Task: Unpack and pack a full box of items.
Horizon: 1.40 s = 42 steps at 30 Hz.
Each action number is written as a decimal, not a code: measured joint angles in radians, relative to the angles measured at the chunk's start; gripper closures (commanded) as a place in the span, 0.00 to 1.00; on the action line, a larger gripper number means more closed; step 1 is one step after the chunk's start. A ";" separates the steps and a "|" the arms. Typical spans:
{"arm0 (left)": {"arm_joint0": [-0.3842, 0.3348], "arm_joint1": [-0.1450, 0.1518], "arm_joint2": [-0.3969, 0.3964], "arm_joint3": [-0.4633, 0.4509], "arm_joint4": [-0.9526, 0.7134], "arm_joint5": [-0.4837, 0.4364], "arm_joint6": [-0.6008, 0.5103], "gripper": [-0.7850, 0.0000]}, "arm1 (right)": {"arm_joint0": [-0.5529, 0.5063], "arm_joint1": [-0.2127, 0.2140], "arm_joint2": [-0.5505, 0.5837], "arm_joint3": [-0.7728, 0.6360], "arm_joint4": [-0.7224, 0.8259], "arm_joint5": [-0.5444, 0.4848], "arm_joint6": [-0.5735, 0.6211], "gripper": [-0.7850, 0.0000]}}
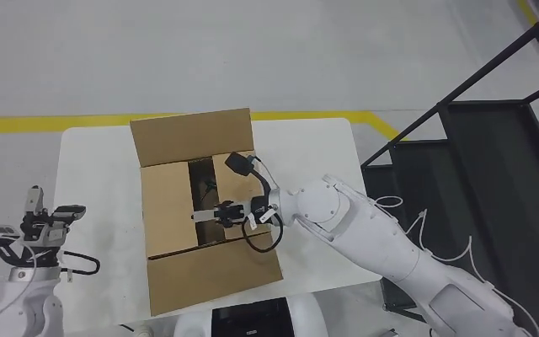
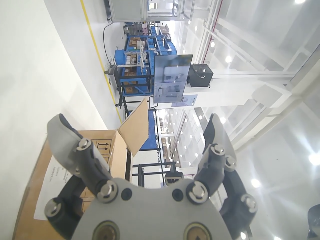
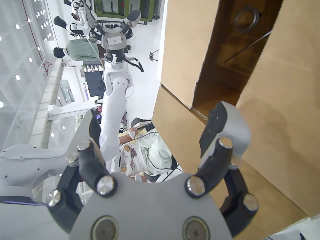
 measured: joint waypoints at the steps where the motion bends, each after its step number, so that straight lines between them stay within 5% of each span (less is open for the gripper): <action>1: -0.005 0.000 0.008 0.003 0.008 0.003 -0.004 0.00 | 0.023 -0.009 -0.016 0.006 -0.002 0.008 0.003 0.00; 8: -0.041 -0.001 0.083 0.024 0.059 0.033 -0.041 0.00 | 0.202 -0.089 -0.150 0.099 -0.027 0.105 -0.016 0.00; 15: -0.078 -0.001 0.147 0.063 0.145 0.031 -0.051 0.00 | 0.255 -0.142 -0.207 0.170 -0.019 0.171 -0.063 0.00; 35: -0.136 -0.005 0.290 0.079 0.218 0.092 -0.065 0.00 | 0.159 -0.144 -0.147 0.227 -0.042 0.129 -0.058 0.00; 42: -0.145 -0.003 0.259 0.084 0.204 0.067 -0.017 0.00 | 0.141 -0.145 -0.129 0.239 -0.054 0.134 -0.051 0.00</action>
